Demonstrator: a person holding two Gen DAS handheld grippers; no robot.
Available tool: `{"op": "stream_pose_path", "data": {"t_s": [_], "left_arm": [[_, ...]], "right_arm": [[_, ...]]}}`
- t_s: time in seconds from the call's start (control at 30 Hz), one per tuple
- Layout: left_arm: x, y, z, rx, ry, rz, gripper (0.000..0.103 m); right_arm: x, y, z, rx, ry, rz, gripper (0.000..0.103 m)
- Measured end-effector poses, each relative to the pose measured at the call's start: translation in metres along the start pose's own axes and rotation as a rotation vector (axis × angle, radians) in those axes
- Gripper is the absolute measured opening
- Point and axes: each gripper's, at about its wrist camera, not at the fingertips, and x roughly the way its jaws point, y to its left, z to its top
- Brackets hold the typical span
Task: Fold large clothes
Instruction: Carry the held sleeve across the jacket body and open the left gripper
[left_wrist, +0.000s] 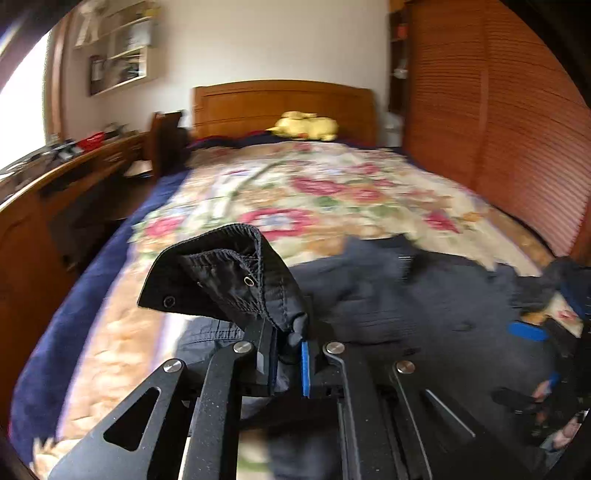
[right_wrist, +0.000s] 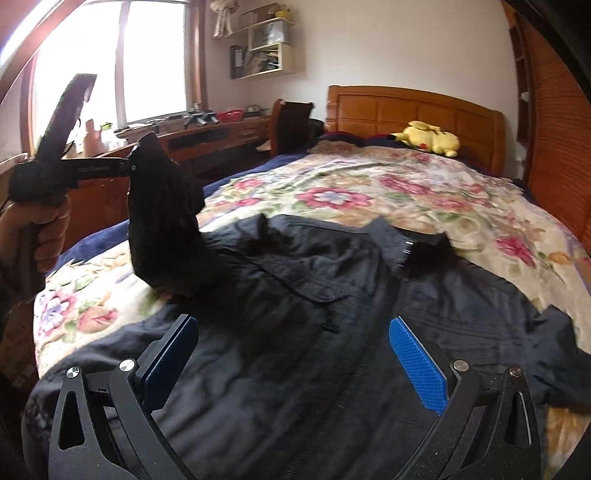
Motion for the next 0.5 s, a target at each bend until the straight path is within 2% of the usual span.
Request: {"op": "stream_pose_path", "data": {"t_s": [0.17,0.33,0.4,0.5], "left_arm": [[0.005,-0.050,0.007,0.035,-0.002,-0.090,0.010],[0.005,-0.076,0.001,0.036,0.010,-0.148,0.010],[0.010,-0.083,-0.004,0.023,0.034,-0.173,0.010],[0.019,-0.099,-0.010,0.052,0.055,-0.130,0.016]], "right_arm": [[-0.016,-0.018,0.000,0.033,-0.020,-0.046,0.103],[-0.033,-0.031,-0.002,0.067,-0.052,-0.077,0.103],[-0.035,-0.036,-0.004,0.088,-0.066,-0.061,0.103],[-0.036,-0.040,-0.004,0.104,-0.075,-0.058,0.103]]}}
